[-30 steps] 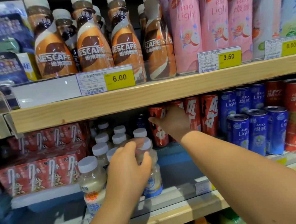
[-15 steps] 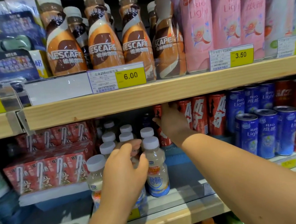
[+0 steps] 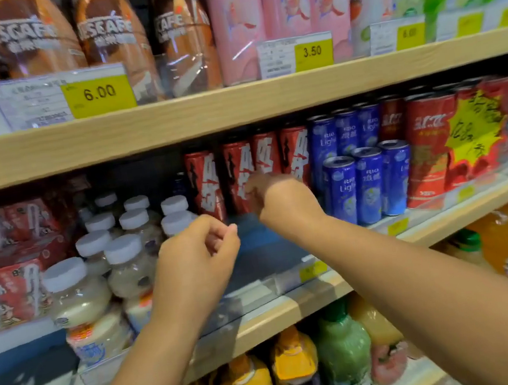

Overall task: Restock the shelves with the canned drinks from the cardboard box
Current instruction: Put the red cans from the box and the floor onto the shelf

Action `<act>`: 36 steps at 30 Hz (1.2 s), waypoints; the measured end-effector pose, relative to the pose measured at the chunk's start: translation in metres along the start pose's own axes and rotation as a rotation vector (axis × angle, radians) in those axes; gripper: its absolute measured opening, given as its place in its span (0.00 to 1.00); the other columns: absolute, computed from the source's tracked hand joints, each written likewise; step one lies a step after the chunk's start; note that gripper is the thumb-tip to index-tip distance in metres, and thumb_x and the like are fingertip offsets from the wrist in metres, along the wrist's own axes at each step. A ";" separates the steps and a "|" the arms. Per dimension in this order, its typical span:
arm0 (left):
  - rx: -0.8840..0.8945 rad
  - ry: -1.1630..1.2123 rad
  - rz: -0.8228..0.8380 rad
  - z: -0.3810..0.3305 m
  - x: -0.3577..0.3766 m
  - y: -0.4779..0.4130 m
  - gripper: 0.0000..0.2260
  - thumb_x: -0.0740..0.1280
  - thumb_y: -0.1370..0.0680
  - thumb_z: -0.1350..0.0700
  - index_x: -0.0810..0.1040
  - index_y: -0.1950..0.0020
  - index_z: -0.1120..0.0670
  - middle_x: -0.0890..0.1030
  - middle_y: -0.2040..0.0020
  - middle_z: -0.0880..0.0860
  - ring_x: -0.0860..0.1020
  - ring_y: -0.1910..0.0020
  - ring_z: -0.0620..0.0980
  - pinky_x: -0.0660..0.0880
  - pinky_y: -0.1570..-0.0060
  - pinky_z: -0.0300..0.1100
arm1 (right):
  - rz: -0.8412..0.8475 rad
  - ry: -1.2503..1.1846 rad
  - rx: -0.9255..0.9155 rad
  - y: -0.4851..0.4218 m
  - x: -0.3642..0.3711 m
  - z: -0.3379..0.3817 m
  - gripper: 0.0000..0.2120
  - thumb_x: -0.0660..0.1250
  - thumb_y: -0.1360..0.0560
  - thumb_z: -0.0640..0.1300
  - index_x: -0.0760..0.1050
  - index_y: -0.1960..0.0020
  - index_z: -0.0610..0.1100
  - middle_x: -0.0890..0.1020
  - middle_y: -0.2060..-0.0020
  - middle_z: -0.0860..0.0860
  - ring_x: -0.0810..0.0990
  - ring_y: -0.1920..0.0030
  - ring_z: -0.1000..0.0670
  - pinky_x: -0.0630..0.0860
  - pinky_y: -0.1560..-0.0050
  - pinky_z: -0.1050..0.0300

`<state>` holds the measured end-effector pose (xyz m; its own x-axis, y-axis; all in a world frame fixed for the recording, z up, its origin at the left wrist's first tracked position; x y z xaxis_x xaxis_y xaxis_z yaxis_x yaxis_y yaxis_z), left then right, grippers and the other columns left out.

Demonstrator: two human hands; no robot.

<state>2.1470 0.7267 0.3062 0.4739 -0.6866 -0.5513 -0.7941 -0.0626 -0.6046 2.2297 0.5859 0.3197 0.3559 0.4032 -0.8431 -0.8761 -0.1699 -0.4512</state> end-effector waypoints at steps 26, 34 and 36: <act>0.299 0.214 0.783 -0.201 0.327 0.140 0.05 0.68 0.26 0.55 0.75 0.61 0.51 0.77 0.67 0.44 0.76 0.65 0.48 0.69 0.66 0.42 | -0.163 -0.039 0.914 0.349 -0.077 -0.316 0.06 0.60 0.22 0.45 0.75 0.51 0.46 0.81 0.59 0.46 0.80 0.59 0.42 0.79 0.59 0.47; 0.175 0.083 1.002 -0.262 0.312 0.121 0.02 0.66 0.27 0.58 0.76 0.60 0.52 0.77 0.67 0.45 0.75 0.64 0.50 0.68 0.63 0.43 | -0.208 -0.163 1.205 0.373 -0.157 -0.317 0.06 0.62 0.24 0.44 0.77 0.50 0.48 0.79 0.64 0.52 0.79 0.58 0.47 0.76 0.56 0.53; 0.141 0.055 1.035 -0.272 0.299 0.123 0.06 0.66 0.28 0.58 0.72 0.63 0.48 0.74 0.67 0.44 0.75 0.65 0.50 0.68 0.64 0.42 | -0.228 -0.218 1.280 0.388 -0.173 -0.308 0.07 0.63 0.25 0.45 0.77 0.48 0.48 0.80 0.61 0.51 0.79 0.56 0.48 0.76 0.53 0.53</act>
<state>2.0882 0.3168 0.2232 -0.4335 -0.3889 -0.8129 -0.7487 0.6574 0.0848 1.9284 0.1735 0.2010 0.5819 0.4655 -0.6669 -0.5331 0.8376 0.1195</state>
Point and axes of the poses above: each hand's wrist, its own y-axis away from the middle knuckle, its own x-axis out of the palm, z = x × y, the point moved 3 cm from there along -y, towards the middle knuckle
